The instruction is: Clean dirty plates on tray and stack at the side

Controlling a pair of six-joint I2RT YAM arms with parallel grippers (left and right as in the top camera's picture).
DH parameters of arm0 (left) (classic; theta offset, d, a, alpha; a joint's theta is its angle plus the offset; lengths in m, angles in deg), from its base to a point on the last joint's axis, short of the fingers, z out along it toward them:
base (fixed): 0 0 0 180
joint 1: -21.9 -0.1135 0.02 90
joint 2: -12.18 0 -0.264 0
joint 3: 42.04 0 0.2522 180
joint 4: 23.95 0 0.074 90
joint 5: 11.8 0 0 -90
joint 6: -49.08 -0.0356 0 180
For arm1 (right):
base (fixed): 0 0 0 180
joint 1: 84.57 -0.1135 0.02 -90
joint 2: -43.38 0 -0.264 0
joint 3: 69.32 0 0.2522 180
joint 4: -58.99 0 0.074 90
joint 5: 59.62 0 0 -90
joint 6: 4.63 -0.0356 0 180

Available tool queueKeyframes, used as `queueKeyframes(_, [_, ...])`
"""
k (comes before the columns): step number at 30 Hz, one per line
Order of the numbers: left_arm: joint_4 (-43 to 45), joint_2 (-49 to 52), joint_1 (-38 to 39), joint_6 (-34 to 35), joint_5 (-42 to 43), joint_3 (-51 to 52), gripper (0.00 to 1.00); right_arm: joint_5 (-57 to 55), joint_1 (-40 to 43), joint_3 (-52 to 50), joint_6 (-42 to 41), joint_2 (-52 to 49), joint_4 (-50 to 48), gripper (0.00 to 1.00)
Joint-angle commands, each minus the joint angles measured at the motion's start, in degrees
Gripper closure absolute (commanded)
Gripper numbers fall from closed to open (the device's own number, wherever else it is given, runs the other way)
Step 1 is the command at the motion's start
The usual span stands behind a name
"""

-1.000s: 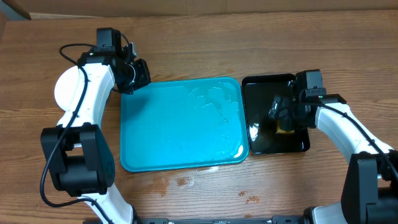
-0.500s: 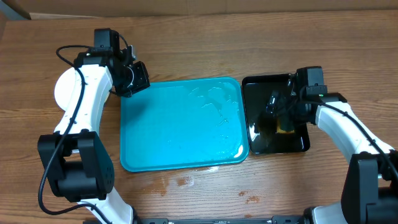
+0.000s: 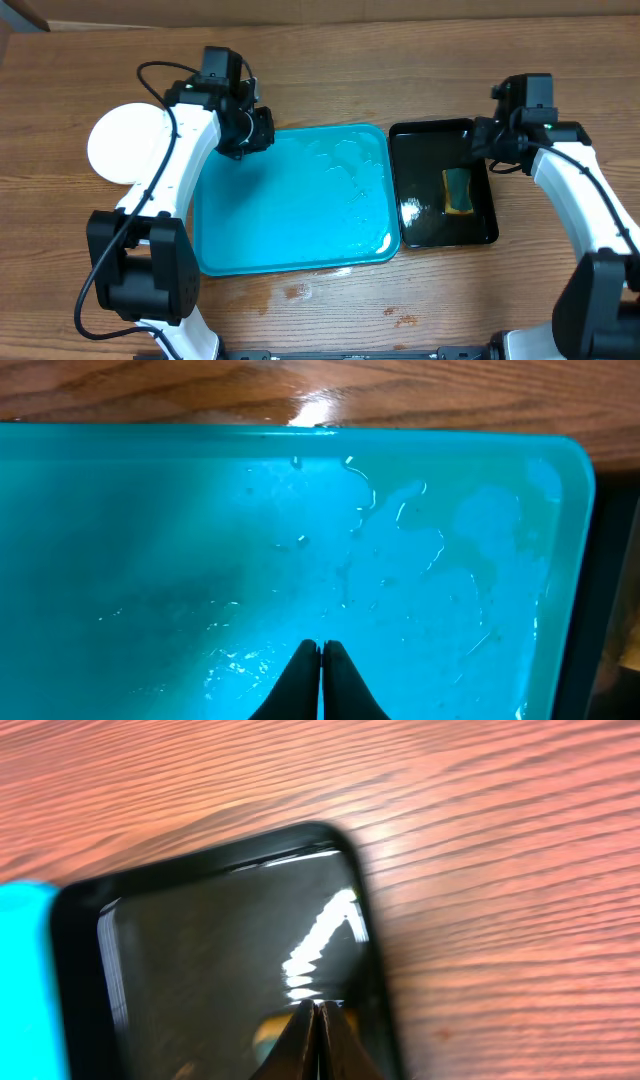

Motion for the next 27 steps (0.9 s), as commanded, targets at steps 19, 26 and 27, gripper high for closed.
queueKeyframes(19, [0.35,-1.38,1.49,-1.31,-2.45,0.55,0.94,7.45,4.63,0.46,1.03,-11.45,-7.58,0.96])
queueKeyframes(26, [0.31,-1.38,1.49,-1.31,-2.45,0.55,0.93,8.33,4.63,0.50,1.01,-11.43,-7.37,0.96])
queueKeyframes(27, [0.33,-1.38,1.49,-1.31,-2.45,0.55,0.93,8.46,4.63,0.52,1.01,-11.43,-7.37,0.96])
